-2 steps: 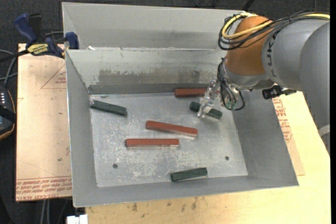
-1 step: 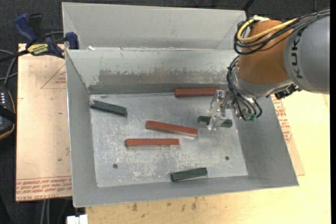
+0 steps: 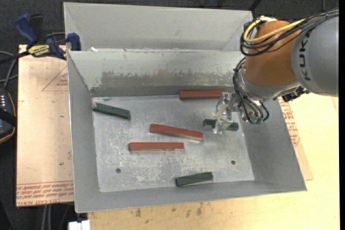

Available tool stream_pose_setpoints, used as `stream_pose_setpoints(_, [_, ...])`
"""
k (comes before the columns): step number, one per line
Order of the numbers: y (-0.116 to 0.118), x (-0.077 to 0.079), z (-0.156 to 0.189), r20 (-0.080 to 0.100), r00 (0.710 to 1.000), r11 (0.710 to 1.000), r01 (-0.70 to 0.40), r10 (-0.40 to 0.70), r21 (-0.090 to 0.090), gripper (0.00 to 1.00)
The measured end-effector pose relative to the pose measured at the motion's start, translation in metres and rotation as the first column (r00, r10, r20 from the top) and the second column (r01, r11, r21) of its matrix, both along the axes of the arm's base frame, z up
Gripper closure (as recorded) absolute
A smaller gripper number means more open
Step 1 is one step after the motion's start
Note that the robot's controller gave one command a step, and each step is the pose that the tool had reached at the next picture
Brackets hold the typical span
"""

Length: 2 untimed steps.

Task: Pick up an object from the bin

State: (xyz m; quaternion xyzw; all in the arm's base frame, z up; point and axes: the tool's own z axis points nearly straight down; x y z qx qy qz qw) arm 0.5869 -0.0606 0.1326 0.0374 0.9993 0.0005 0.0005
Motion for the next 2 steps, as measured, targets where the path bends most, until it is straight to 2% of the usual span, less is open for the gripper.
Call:
stream_pose_setpoints(1, [0.002, -0.002, 0.018, -0.012, 1.000, 1.000, -0.002, 0.002, 0.001, 1.00])
stream_pose_setpoints(2, [0.001, 0.020, 0.071, 0.002, 1.000, 1.000, 0.022, -0.022, 0.000, 1.00])
